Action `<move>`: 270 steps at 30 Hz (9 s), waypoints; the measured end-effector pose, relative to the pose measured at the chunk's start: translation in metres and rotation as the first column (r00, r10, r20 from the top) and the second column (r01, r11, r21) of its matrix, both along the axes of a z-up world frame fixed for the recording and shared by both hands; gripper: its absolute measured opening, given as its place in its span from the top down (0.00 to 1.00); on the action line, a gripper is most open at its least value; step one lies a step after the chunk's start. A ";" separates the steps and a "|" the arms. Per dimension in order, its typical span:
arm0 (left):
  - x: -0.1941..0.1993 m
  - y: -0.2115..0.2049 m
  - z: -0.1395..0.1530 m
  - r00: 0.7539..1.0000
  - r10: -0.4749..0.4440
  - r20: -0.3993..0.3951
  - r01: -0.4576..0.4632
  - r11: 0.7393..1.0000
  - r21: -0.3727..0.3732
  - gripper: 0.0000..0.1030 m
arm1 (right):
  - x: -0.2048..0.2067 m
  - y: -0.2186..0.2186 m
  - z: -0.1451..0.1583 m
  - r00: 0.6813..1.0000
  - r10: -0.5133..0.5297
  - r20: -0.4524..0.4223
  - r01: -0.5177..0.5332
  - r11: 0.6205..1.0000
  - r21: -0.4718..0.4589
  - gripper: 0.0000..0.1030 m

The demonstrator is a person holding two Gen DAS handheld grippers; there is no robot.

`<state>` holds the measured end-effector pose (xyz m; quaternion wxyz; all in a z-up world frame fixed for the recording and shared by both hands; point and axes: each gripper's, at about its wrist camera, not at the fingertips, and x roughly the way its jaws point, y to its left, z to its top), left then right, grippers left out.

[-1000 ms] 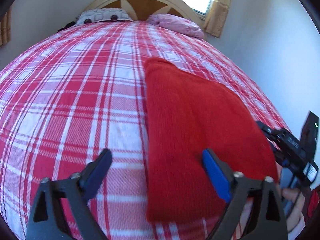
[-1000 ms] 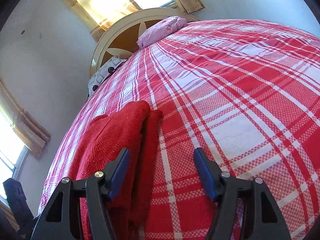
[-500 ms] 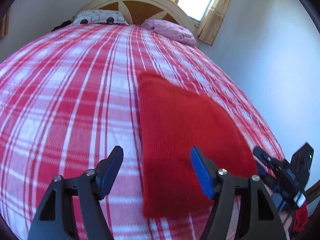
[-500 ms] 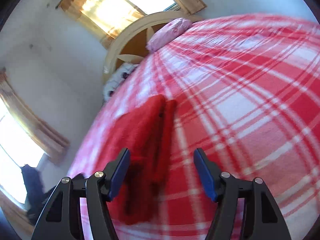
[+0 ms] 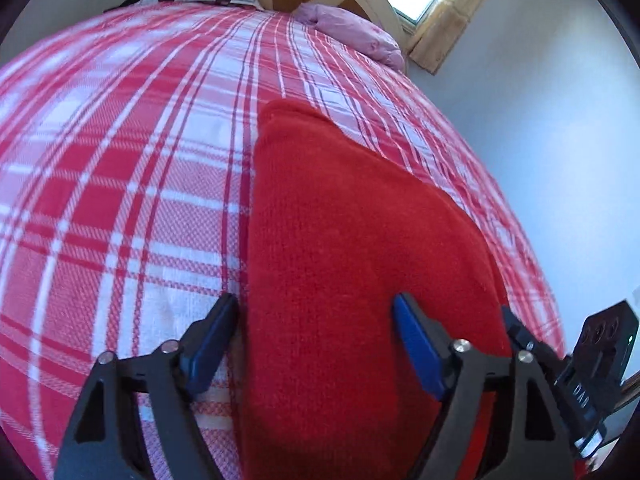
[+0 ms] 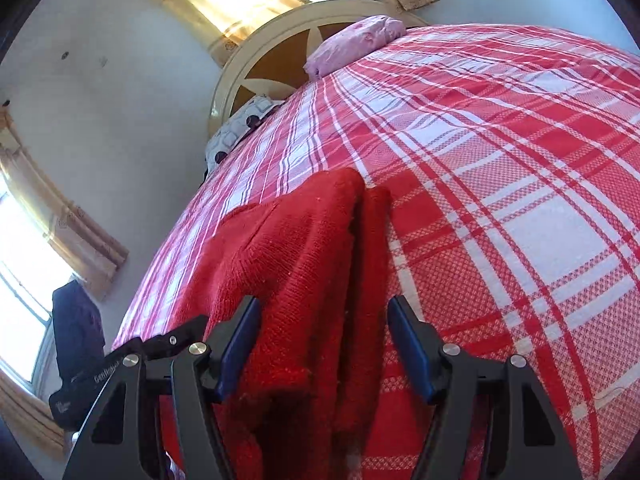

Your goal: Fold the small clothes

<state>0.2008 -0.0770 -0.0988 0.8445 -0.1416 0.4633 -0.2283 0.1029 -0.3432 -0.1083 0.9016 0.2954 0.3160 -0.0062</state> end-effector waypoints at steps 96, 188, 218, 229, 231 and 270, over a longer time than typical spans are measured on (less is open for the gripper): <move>-0.047 0.159 0.055 0.938 0.185 0.295 -0.266 0.927 0.265 0.63 | 0.025 0.240 0.049 0.954 0.273 0.124 -0.232 0.934 -0.271 0.69; -0.015 0.235 0.001 0.899 0.371 0.234 -0.437 0.806 0.400 0.19 | 0.095 0.305 -0.010 0.928 0.346 -0.141 -0.373 0.848 -0.376 0.61; -0.068 0.226 -0.011 0.934 0.354 0.056 -0.334 0.802 0.496 0.00 | -0.010 0.283 -0.004 0.934 0.172 -0.313 -0.275 0.905 -0.323 0.36; -0.129 0.220 0.066 0.914 0.276 0.298 -0.393 0.785 0.479 0.00 | -0.076 0.295 0.113 0.980 0.081 0.179 -0.008 0.926 -0.377 0.36; -0.140 0.225 0.086 0.894 0.280 0.350 -0.422 0.790 0.445 0.00 | -0.089 0.302 0.144 0.949 0.062 0.310 0.070 0.916 -0.396 0.36; -0.208 0.214 0.159 0.788 0.287 0.545 -0.511 0.799 0.317 0.00 | -0.131 0.288 0.171 0.984 -0.002 0.178 0.092 0.861 -0.500 0.24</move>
